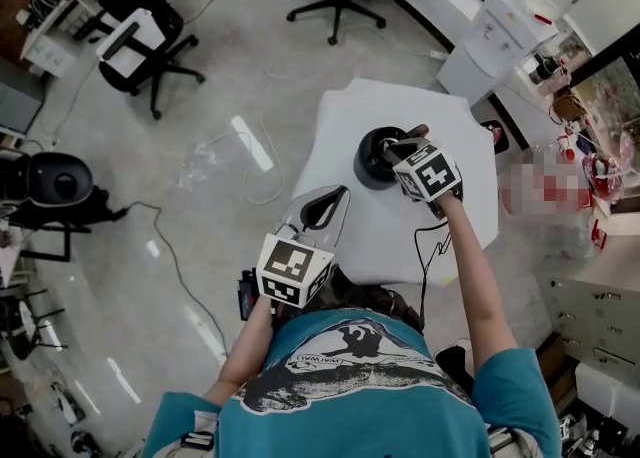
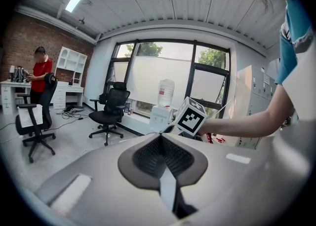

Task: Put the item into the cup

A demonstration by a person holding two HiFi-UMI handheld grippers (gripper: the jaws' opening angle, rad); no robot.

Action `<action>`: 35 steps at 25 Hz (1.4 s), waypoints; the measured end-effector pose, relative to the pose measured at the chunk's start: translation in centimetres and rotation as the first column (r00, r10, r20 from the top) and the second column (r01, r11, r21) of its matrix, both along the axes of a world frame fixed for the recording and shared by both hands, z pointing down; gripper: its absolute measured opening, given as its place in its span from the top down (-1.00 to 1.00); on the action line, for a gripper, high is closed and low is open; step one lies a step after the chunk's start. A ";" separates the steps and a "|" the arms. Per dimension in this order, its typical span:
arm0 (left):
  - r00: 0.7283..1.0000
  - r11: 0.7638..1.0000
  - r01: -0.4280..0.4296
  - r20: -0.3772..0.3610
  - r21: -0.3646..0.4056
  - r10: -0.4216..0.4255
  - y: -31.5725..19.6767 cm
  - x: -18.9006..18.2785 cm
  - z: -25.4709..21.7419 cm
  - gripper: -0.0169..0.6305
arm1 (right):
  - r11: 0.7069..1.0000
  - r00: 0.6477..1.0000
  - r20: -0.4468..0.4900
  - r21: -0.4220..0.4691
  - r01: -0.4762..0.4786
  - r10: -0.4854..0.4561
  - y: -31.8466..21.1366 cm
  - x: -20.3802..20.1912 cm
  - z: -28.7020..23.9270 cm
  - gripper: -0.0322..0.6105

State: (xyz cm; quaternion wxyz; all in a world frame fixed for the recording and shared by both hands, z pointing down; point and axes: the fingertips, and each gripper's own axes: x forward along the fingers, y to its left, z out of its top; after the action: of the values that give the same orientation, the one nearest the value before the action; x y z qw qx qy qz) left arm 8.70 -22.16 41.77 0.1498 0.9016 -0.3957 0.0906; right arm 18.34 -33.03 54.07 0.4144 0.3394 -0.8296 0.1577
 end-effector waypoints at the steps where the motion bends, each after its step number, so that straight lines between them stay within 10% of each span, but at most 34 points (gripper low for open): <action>1: 1.000 1.000 -0.002 0.000 -0.004 0.002 0.0 0.0 0.1 0.89 | 1.000 1.000 -0.001 -0.004 0.000 0.000 0.0 0.0 0.0 0.89; 21: 1.000 1.000 -0.014 0.000 -0.014 0.014 0.4 -1.9 0.3 0.89 | 0.995 0.994 0.058 0.007 -0.095 0.094 -0.1 0.5 -0.4 0.80; 35: 0.998 0.998 -0.063 0.000 -0.017 0.063 0.8 -4.2 0.0 0.89 | 0.949 0.920 0.322 0.145 -0.280 0.222 2.7 -0.9 -7.4 0.80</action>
State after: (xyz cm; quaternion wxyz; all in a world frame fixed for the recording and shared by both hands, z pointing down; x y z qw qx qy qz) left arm 4.48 -21.36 41.81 0.1544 0.9123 -0.3661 0.0991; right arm 17.44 -30.35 46.66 0.2253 0.4528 -0.8436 0.1806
